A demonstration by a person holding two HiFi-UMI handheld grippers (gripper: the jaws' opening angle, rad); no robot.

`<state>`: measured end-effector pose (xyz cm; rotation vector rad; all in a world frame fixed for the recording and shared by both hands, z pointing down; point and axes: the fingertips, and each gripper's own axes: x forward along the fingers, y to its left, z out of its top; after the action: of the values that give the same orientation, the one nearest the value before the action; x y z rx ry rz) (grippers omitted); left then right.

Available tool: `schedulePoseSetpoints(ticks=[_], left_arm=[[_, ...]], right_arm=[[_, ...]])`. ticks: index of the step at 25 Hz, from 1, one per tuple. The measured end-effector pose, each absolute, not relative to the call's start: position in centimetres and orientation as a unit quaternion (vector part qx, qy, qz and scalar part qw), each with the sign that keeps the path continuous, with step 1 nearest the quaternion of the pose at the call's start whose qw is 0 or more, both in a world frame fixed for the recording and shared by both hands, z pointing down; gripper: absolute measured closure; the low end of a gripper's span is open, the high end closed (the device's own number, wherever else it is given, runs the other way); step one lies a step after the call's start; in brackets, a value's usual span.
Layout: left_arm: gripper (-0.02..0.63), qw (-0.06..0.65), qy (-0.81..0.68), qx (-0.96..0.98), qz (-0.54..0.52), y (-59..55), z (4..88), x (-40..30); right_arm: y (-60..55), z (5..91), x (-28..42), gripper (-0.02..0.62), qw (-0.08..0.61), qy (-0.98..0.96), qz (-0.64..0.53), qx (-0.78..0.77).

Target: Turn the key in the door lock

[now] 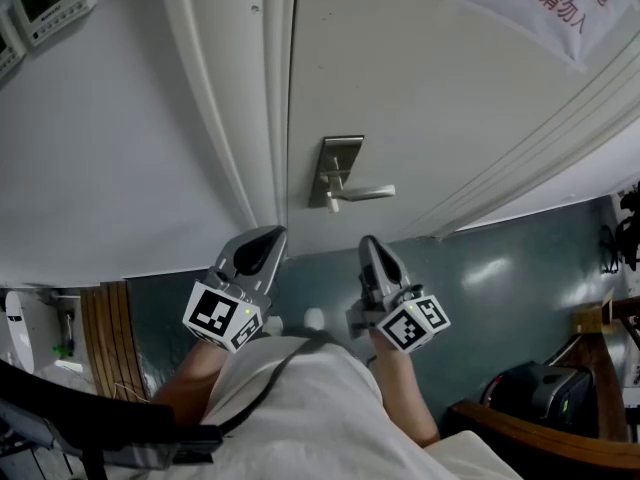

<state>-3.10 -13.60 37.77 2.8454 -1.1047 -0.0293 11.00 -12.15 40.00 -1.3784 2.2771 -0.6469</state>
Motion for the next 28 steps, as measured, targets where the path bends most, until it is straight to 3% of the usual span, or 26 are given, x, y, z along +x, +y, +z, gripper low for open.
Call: schedulePoseSetpoints(ticks=[8, 28], left_arm=[[0.6, 0.044, -0.367, 0.929, -0.013, -13.4, 37.4, -3.7], [0.6, 0.052, -0.381, 0.923, -0.016, -14.6, 37.5, -5.5]], right_arm=[[-11.3, 37.0, 8.4, 0.586, 0.073, 0.85, -0.079, -0.515], [-12.8, 37.6, 7.1, 0.588, 0.026, 0.85, -0.055, -0.523]])
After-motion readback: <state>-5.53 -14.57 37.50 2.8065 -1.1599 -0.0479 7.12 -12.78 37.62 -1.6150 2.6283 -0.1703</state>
